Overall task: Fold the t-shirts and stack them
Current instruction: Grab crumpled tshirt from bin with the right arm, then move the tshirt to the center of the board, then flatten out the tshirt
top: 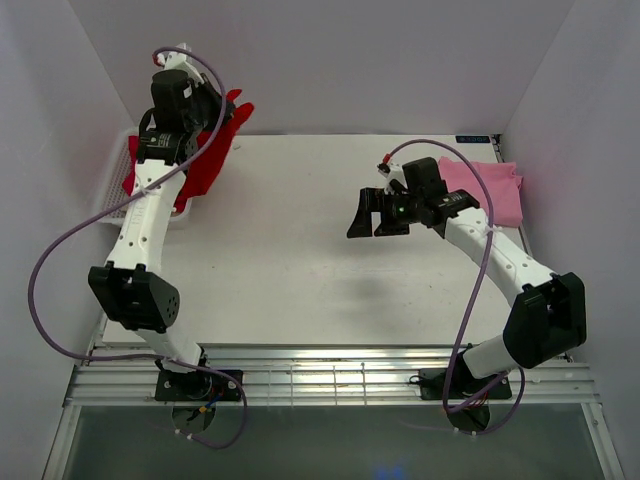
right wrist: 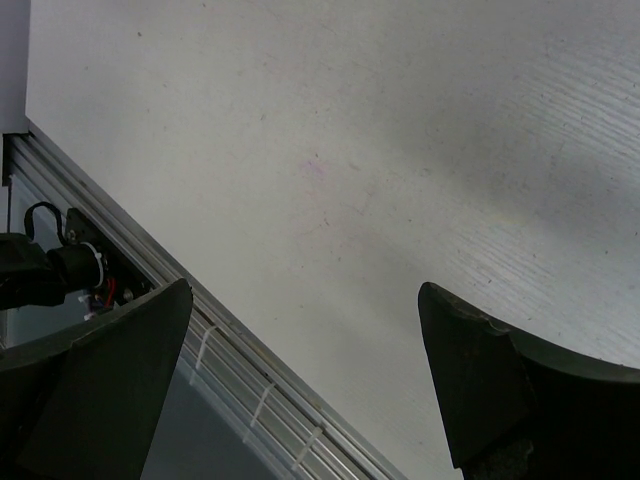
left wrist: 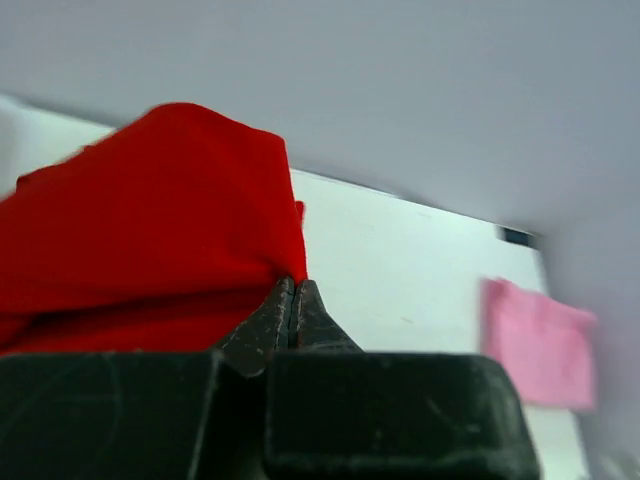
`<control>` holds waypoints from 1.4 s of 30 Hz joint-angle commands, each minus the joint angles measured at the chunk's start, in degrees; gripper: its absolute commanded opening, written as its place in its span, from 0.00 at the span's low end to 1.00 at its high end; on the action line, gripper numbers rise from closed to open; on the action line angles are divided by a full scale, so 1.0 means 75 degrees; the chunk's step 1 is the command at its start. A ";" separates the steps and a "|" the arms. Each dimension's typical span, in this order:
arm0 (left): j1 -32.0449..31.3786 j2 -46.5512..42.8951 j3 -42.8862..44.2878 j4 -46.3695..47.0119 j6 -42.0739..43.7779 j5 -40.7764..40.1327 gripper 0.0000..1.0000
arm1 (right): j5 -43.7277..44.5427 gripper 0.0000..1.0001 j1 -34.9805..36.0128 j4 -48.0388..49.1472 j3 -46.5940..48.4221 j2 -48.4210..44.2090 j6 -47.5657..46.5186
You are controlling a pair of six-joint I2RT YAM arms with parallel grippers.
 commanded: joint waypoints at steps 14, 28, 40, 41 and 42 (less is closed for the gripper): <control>-0.0462 -0.2142 -0.2995 0.0102 -0.0255 0.3605 0.09 | 0.0098 0.95 0.0074 0.0465 -0.0828 -0.0671 0.0243; -0.1270 -0.3879 -0.7652 0.0239 0.0156 0.2035 0.65 | 0.0591 0.95 0.0145 0.0544 -0.1566 -0.1272 0.0195; -0.2734 -0.0740 -0.4688 0.1247 -0.0325 0.1333 0.64 | 0.1363 0.64 0.0472 0.1823 -0.1227 0.1202 0.0431; -0.2863 -0.0250 -0.4466 0.1224 -0.0290 0.1204 0.64 | 0.1422 0.63 0.0508 0.1835 -0.1204 0.1284 0.0430; -0.3096 -0.0036 -0.4243 0.1189 -0.0231 0.1157 0.64 | 0.1422 0.63 0.0531 0.1835 -0.1145 0.1447 0.0442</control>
